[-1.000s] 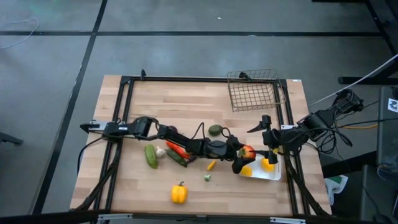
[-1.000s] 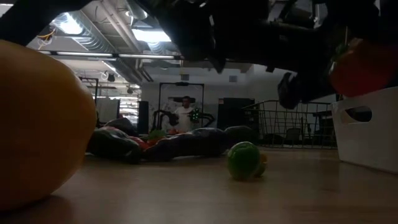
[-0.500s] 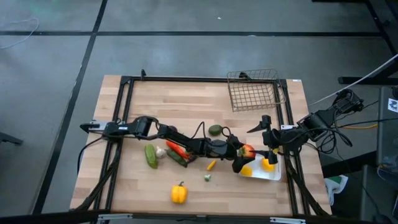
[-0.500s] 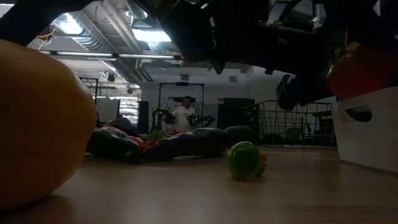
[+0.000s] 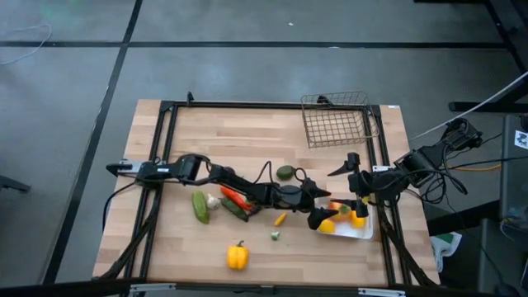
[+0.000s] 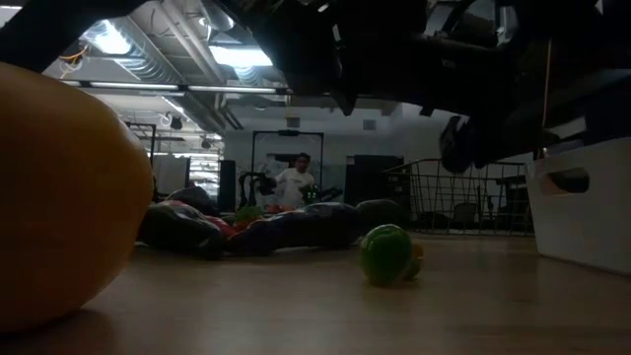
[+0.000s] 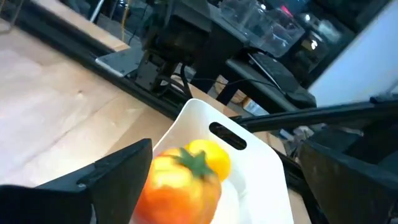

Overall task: Sort produce into baskets
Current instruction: Put the violet eggplant into the black wire basket

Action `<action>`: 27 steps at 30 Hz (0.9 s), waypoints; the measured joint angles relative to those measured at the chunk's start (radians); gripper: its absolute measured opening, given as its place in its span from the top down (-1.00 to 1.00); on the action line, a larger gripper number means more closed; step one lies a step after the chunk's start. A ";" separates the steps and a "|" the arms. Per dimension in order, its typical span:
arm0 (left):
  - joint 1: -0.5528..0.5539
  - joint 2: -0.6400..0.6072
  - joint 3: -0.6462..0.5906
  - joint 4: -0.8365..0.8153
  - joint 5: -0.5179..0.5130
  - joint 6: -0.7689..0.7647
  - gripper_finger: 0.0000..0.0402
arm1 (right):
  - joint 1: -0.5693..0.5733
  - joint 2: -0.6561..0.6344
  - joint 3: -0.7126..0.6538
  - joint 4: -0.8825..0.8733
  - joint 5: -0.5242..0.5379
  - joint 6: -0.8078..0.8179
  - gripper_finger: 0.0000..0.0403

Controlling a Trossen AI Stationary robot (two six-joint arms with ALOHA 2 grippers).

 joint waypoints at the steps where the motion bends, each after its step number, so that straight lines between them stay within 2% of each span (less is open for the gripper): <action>1: 0.004 -0.010 0.000 -0.008 0.024 0.031 -0.98 | 0.000 0.000 0.000 0.000 0.000 0.007 -0.79; 6: 0.022 -0.079 0.000 -0.085 0.128 0.134 -0.96 | 0.000 0.000 0.000 0.003 0.009 0.014 -0.79; 12: 0.044 -0.191 -0.001 -0.360 0.130 0.255 -0.96 | -0.063 0.001 0.000 0.005 0.008 0.070 -0.79; 21: 0.062 -0.378 -0.001 -0.759 0.129 0.405 -0.95 | -0.205 0.004 0.000 0.002 0.000 0.057 -0.79; 27: 0.084 -0.503 -0.001 -0.925 0.125 0.438 -0.95 | -0.278 0.046 0.001 0.003 -0.012 0.053 -0.79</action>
